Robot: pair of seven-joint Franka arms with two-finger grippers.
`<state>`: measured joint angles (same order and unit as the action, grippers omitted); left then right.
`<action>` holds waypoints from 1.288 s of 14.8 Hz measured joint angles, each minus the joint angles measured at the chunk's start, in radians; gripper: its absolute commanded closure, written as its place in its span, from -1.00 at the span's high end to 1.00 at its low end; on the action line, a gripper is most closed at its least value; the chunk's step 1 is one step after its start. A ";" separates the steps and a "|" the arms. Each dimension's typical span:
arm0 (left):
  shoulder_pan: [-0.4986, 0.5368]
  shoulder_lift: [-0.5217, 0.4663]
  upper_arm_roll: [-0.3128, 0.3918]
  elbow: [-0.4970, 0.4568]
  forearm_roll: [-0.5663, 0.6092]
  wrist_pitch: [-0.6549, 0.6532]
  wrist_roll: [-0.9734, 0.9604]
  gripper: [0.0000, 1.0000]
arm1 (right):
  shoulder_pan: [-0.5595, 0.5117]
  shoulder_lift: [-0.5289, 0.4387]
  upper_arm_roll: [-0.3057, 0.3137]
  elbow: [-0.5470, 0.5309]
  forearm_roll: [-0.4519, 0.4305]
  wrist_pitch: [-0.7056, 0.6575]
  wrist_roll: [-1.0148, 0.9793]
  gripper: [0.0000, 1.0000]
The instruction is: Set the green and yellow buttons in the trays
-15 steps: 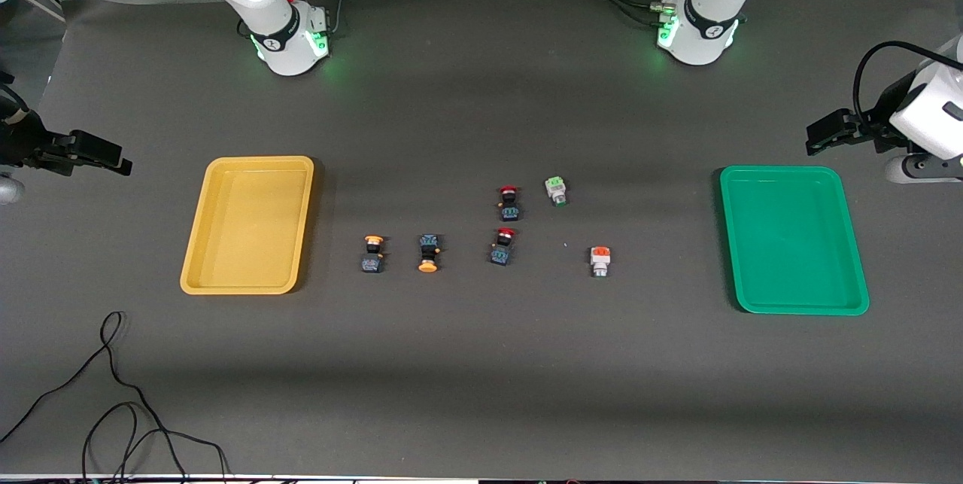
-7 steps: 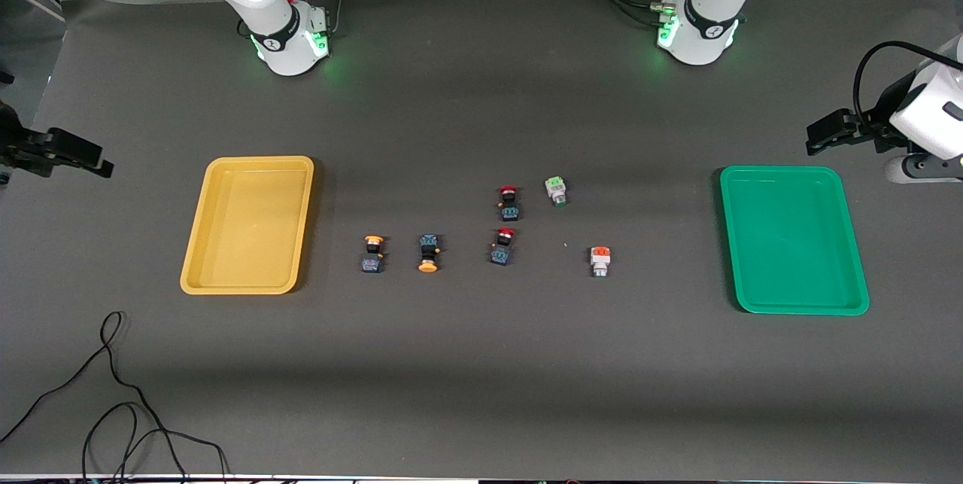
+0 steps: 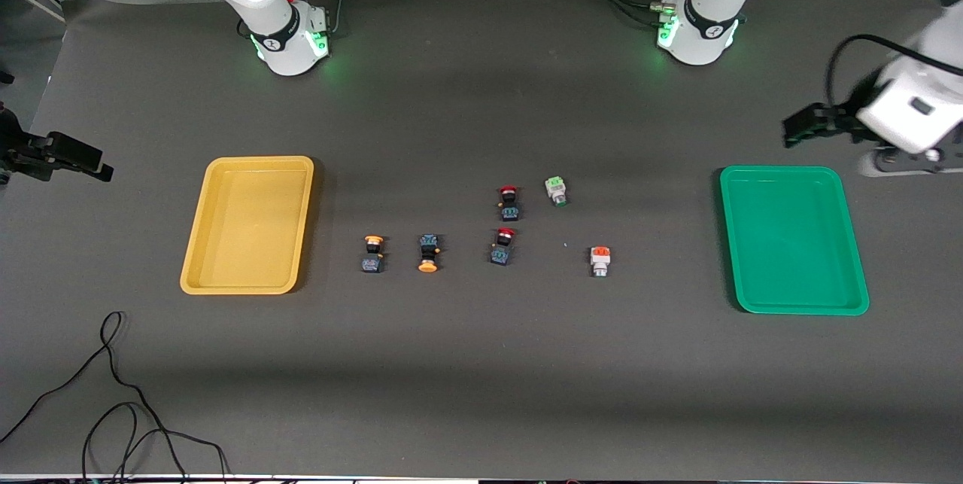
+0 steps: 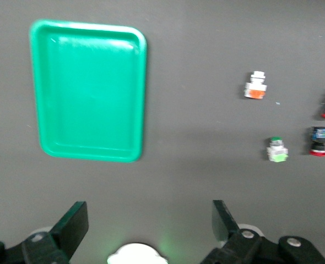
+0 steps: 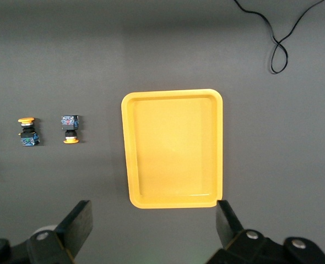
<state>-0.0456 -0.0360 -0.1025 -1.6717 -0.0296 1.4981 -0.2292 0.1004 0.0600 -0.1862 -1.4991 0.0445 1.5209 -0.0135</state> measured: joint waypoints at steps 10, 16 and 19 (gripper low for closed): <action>-0.338 -0.013 -0.108 -0.088 -0.084 0.172 -0.610 0.99 | 0.000 0.004 0.000 -0.006 0.000 -0.041 0.000 0.99; -0.452 0.000 -0.110 -0.112 -0.084 0.230 -0.757 0.99 | 0.000 0.010 0.001 -0.007 0.000 -0.049 0.000 0.99; -0.456 0.024 -0.109 -0.196 -0.084 0.326 -0.761 0.99 | 0.000 0.010 0.001 -0.007 0.000 -0.049 0.000 0.99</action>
<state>-0.5018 -0.0121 -0.2112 -1.8678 -0.1134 1.8245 -0.9900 0.1004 0.0699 -0.1853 -1.5056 0.0445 1.4720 -0.0135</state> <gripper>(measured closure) 0.000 0.004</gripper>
